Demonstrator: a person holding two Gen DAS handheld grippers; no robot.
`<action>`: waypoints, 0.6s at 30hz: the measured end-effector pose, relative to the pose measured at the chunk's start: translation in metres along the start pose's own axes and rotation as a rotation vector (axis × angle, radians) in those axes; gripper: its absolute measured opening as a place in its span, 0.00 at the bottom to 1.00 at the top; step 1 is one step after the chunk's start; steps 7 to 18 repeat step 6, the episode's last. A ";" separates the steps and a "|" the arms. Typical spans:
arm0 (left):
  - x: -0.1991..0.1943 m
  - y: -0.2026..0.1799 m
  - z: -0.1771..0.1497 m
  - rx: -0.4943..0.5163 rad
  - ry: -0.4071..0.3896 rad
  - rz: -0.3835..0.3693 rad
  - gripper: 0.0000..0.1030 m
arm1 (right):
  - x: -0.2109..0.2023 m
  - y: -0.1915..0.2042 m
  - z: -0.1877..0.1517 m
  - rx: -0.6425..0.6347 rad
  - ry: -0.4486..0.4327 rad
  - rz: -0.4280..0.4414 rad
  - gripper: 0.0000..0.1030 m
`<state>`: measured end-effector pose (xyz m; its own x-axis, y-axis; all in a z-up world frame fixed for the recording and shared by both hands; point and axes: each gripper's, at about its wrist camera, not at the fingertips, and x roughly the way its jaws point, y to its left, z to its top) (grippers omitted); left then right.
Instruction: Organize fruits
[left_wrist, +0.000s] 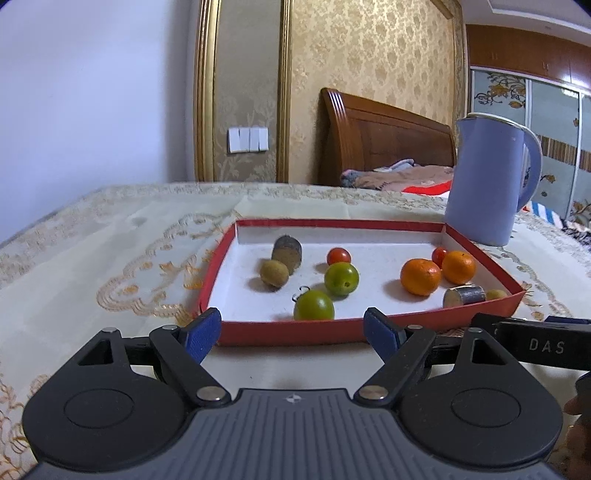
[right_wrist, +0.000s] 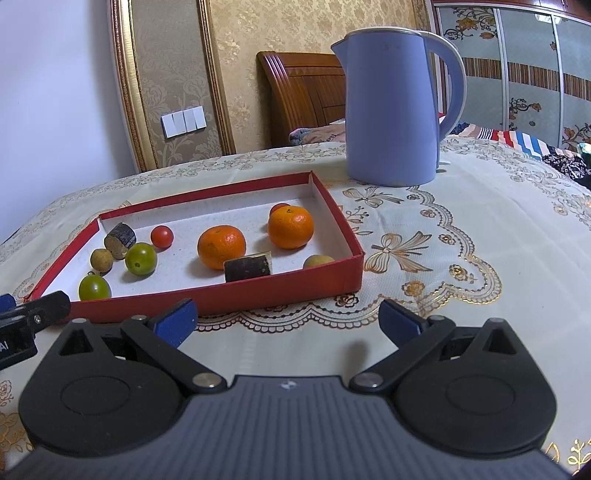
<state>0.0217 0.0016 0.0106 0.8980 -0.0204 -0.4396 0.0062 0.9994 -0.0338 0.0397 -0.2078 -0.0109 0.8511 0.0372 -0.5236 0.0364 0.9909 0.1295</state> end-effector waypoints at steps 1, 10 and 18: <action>0.001 0.002 0.000 -0.007 0.005 0.002 0.82 | 0.000 0.001 0.000 0.001 0.001 0.000 1.00; 0.000 0.006 -0.001 -0.019 0.006 0.027 0.82 | 0.000 0.000 0.000 0.003 0.000 0.001 1.00; 0.000 0.006 -0.001 -0.019 0.006 0.027 0.82 | 0.000 0.000 0.000 0.003 0.000 0.001 1.00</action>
